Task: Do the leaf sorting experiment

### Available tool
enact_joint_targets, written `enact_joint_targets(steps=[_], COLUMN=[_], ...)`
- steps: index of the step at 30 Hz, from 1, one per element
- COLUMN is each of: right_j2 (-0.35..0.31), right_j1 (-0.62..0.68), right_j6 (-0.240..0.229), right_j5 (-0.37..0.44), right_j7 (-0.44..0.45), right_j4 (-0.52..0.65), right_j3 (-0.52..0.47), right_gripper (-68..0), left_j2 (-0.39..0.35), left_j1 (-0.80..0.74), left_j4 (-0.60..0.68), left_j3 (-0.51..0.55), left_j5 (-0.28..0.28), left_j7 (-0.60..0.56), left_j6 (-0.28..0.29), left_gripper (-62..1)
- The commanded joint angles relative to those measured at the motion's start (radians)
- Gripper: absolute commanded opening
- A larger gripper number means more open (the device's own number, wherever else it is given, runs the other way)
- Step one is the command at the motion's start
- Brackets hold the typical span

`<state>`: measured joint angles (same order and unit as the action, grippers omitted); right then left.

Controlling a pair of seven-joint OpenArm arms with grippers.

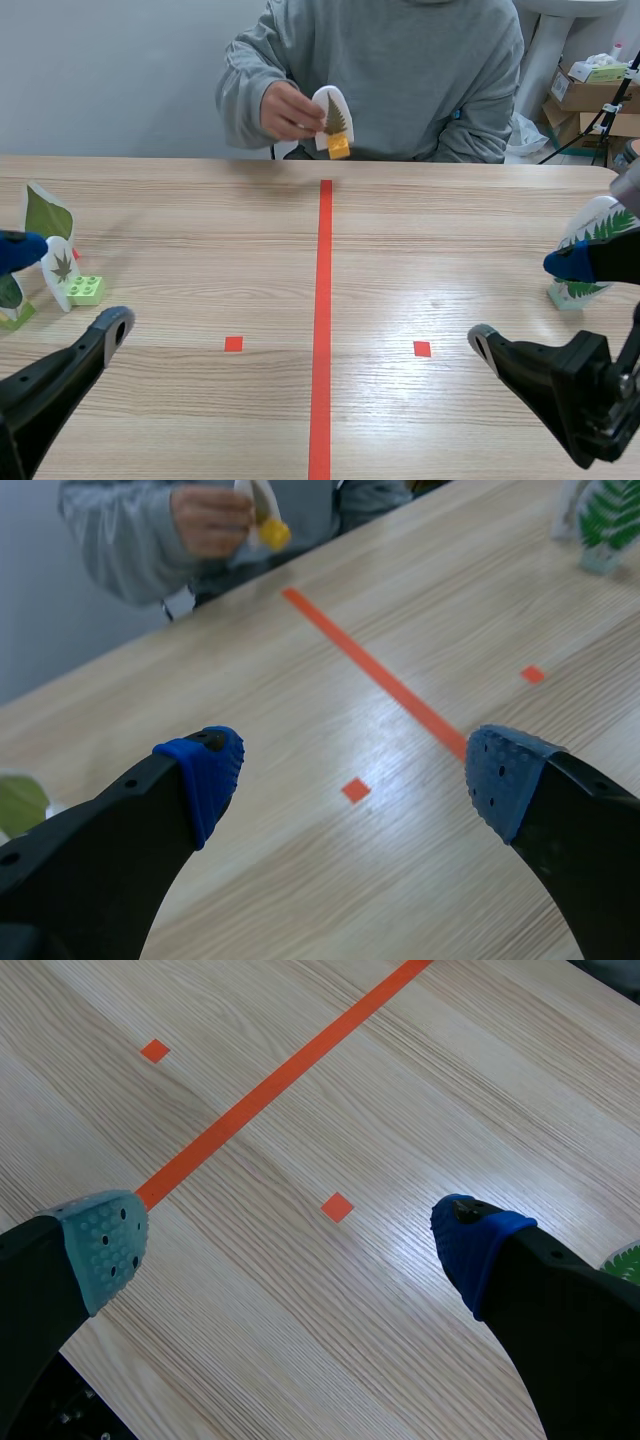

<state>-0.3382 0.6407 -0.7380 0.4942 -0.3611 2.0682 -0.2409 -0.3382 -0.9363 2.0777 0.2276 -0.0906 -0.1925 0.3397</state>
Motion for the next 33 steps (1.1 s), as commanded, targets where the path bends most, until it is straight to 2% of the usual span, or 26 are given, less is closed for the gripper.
enact_joint_targets(steps=[1,4,33], right_j2=[0.000,0.000,0.000], right_j1=[-0.009,-0.009,-0.009], right_j6=[-0.008,-0.008,-0.008], right_j5=[0.007,0.007,0.007], right_j7=[0.008,0.008,0.008], right_j4=[-0.001,-0.001,-0.001], right_j3=[-0.006,-0.006,-0.006], right_gripper=[-9.8,-9.8,-9.8], left_j2=[0.002,0.002,0.003], left_j1=[0.003,0.003,0.009], left_j4=[0.003,0.026,0.025], left_j3=[-0.001,-0.001,-0.001], left_j5=[-0.011,-0.011,-0.010], left_j7=[-0.013,0.018,0.036], left_j6=[0.010,0.031,0.030], left_gripper=[-12.7,-12.7,-12.7])
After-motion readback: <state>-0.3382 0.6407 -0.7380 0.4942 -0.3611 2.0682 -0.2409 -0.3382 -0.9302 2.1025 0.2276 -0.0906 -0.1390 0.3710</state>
